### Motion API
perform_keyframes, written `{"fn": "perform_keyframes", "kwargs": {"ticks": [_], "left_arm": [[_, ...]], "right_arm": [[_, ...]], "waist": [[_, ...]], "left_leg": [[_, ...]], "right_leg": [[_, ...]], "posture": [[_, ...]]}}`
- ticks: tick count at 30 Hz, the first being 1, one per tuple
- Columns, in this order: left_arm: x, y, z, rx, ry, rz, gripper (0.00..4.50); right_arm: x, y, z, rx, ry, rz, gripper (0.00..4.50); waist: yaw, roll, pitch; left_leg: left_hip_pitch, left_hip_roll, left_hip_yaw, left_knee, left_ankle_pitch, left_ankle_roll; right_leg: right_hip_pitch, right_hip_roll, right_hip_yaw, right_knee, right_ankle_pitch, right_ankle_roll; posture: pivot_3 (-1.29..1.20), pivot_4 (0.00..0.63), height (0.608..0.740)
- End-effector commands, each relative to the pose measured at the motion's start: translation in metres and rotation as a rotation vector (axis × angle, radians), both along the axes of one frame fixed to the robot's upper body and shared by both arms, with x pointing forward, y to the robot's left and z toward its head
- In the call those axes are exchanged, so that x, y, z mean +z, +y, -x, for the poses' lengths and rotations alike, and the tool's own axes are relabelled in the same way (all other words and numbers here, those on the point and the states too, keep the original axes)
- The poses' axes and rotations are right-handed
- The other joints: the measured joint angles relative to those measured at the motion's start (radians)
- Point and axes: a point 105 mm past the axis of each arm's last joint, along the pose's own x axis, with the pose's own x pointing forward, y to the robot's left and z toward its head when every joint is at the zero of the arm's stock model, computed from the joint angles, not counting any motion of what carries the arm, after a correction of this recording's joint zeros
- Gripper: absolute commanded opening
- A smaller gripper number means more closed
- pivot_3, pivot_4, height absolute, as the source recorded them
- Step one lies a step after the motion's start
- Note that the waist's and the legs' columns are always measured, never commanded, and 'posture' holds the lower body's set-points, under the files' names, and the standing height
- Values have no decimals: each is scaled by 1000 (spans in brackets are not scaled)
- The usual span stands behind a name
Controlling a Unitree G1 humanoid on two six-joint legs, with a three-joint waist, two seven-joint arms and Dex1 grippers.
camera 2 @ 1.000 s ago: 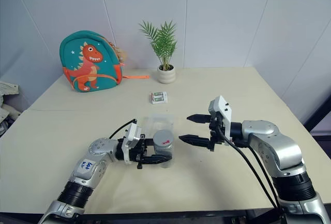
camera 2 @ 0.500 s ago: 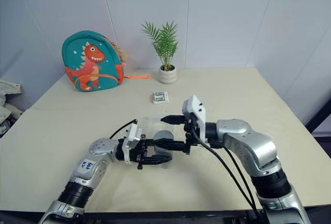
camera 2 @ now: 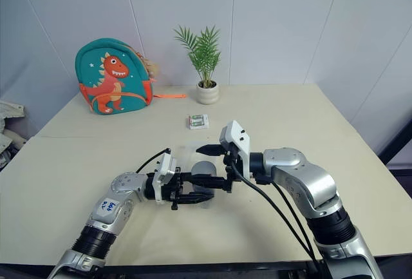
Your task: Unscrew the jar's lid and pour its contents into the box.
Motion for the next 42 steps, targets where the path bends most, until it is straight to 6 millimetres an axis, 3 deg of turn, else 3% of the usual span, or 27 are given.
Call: {"fn": "perform_keyframes", "kwargs": {"ticks": [1, 11, 19, 27, 33, 42], "left_arm": [[11, -2, 4, -31, -52, 17, 2098], [11, -1, 3, -30, -52, 18, 2098], [11, -1, 3, -29, -52, 19, 2098], [11, -1, 3, -28, -51, 17, 2098], [11, -2, 4, -29, -52, 20, 2098], [12, -3, 4, -29, -53, 22, 2098]], "right_arm": [[7, -29, -17, -128, -30, -11, 4465], [6, -64, -25, -215, -8, -7, 4465], [10, -75, -26, -237, 3, -30, 4465], [27, -40, -1, -69, 10, -111, 4465], [15, -11, 7, -26, 27, -84, 4465], [6, 4, 6, -21, 40, -72, 4465]], "waist": [[0, 0, 0], [2, 0, 0], [0, 0, 0], [-2, 0, 0], [0, 0, 0], [-1, 0, 0]], "left_leg": [[0, 0, 0, 0, 0, 0], [0, 0, 0, 0, 0, 0], [0, 0, 0, 0, 0, 0], [0, 0, 0, 0, 0, 0], [0, 0, 0, 0, 0, 0], [0, 0, 0, 0, 0, 0]], "right_leg": [[0, 0, 0, 0, 0, 0], [0, 0, 0, 0, 0, 0], [0, 0, 0, 0, 0, 0], [0, 0, 0, 0, 0, 0], [0, 0, 0, 1, 0, 0], [0, 0, 0, 1, 0, 0]], "posture": [[0, 150, 740], [0, 150, 740], [0, 150, 740], [0, 150, 740], [0, 150, 740], [0, 150, 740]]}}
